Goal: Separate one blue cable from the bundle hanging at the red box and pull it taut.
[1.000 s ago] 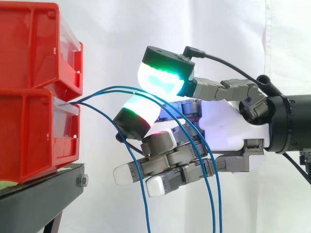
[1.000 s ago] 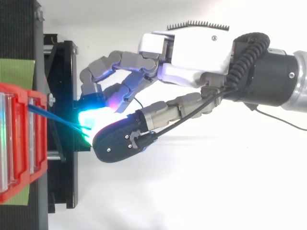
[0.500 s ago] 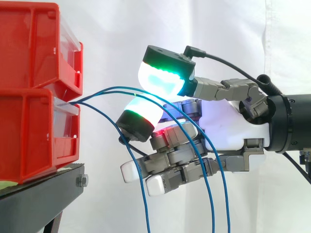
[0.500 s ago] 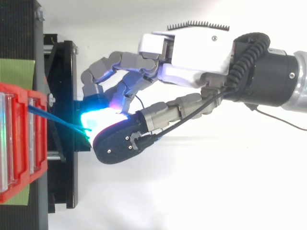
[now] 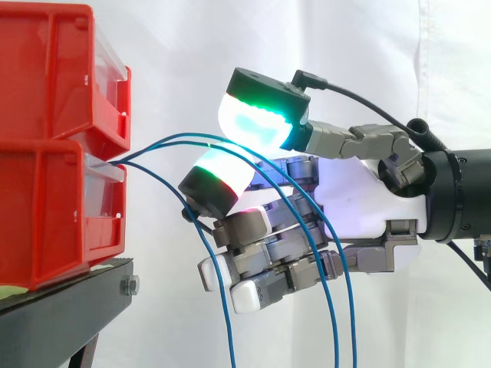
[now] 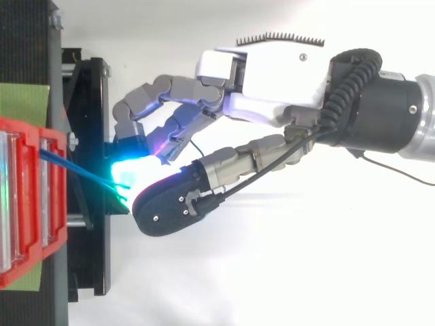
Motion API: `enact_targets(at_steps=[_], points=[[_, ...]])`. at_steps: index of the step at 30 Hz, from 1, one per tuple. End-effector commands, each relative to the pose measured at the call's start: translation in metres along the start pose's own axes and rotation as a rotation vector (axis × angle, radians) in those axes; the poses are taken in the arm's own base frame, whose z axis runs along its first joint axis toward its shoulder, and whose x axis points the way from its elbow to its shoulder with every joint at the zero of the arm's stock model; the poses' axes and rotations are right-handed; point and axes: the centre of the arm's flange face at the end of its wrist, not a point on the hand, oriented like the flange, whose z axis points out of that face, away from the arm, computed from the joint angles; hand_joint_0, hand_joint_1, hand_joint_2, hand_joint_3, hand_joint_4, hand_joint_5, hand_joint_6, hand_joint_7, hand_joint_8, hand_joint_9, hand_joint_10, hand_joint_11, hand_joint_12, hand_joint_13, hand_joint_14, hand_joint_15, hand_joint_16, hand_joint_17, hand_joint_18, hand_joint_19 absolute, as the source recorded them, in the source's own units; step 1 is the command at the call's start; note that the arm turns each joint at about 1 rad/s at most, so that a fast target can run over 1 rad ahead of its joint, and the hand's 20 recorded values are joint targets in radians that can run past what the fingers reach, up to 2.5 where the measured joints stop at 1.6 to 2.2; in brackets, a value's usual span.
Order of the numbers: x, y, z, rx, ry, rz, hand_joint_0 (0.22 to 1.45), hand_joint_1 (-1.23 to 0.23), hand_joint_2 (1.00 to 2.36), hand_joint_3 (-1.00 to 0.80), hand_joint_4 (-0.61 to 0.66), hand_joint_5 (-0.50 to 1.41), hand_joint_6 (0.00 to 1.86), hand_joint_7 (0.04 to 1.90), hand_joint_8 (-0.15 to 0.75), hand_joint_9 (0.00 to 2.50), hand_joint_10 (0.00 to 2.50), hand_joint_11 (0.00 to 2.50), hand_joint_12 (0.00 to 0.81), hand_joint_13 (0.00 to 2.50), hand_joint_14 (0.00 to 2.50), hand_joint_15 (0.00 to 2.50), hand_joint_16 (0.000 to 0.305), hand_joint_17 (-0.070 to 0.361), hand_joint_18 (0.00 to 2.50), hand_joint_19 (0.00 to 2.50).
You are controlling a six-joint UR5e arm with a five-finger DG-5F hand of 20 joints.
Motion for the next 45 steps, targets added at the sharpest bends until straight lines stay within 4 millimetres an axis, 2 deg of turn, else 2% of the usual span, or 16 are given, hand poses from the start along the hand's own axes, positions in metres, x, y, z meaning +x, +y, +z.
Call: enact_targets(at_steps=[1,8,12,19,21,26,31,35,38,40,42,45], points=[[0.0006,-0.0005,0.0002,0.000,0.000,0.000,0.65,-0.70,1.02,-0.28,0.12,-0.22,0.87,1.28,0.337,0.74,0.00,1.67,0.281,0.87,0.02,0.78,0.033,0.074,0.65,0.37],[0.0018,0.0005,0.0002,-0.004,0.002,0.001,0.65,-0.70,1.02,-0.28,0.13,-0.22,0.87,1.27,0.336,0.69,0.06,1.67,0.295,1.01,0.02,1.15,0.033,0.075,0.70,0.44],[0.0018,0.0005,0.0002,-0.004,0.002,0.001,0.66,-0.70,1.02,-0.28,0.13,-0.22,0.88,1.26,0.339,0.67,0.01,1.64,0.299,1.09,0.01,1.31,0.034,0.078,0.74,0.47],[0.0029,0.0002,-0.0001,-0.001,0.003,-0.001,0.66,-0.69,1.02,-0.29,0.13,-0.22,0.88,1.25,0.344,0.64,0.00,1.55,0.300,1.13,0.02,1.54,0.041,0.093,0.90,0.82],[0.0030,0.0008,0.0001,-0.001,0.003,-0.001,0.66,-0.69,1.02,-0.29,0.13,-0.22,0.88,1.25,0.341,0.64,0.00,1.56,0.298,1.10,0.18,1.54,0.042,0.094,0.96,0.94],[0.0029,0.0001,-0.0002,0.000,0.003,-0.002,0.66,-0.69,1.02,-0.30,0.14,-0.22,0.88,1.24,0.348,0.66,0.00,1.56,0.296,1.08,0.33,1.56,0.040,0.090,1.03,1.08],[0.0017,0.0012,-0.0004,-0.001,0.002,-0.001,0.66,-0.69,1.02,-0.31,0.14,-0.22,0.88,1.24,0.350,0.66,0.00,1.55,0.306,1.02,0.71,1.50,0.038,0.085,1.10,1.25],[0.0027,0.0011,-0.0006,0.000,0.002,0.000,0.66,-0.69,1.02,-0.31,0.14,-0.22,0.88,1.24,0.352,0.66,0.00,1.55,0.310,1.01,0.77,1.50,0.038,0.085,1.11,1.27],[0.0016,0.0006,-0.0001,0.000,0.000,0.000,0.66,-0.69,1.02,-0.31,0.14,-0.22,0.88,1.23,0.354,0.67,0.00,1.51,0.311,1.03,0.63,1.51,0.037,0.084,1.11,1.28],[0.0015,0.0018,-0.0002,-0.001,0.000,0.000,0.66,-0.68,1.02,-0.31,0.15,-0.22,0.87,1.24,0.356,0.67,0.01,1.44,0.318,1.12,0.22,1.61,0.036,0.082,1.11,1.26],[0.0027,0.0018,-0.0002,-0.001,0.002,0.000,0.66,-0.68,1.02,-0.31,0.14,-0.22,0.87,1.23,0.358,0.67,0.01,1.39,0.315,1.16,0.03,1.61,0.035,0.080,1.12,1.24],[0.0027,0.0011,-0.0006,0.000,0.002,-0.002,0.66,-0.68,1.02,-0.31,0.15,-0.22,0.87,1.24,0.364,0.68,0.01,1.36,0.305,1.18,0.00,1.52,0.037,0.083,1.15,1.16]])
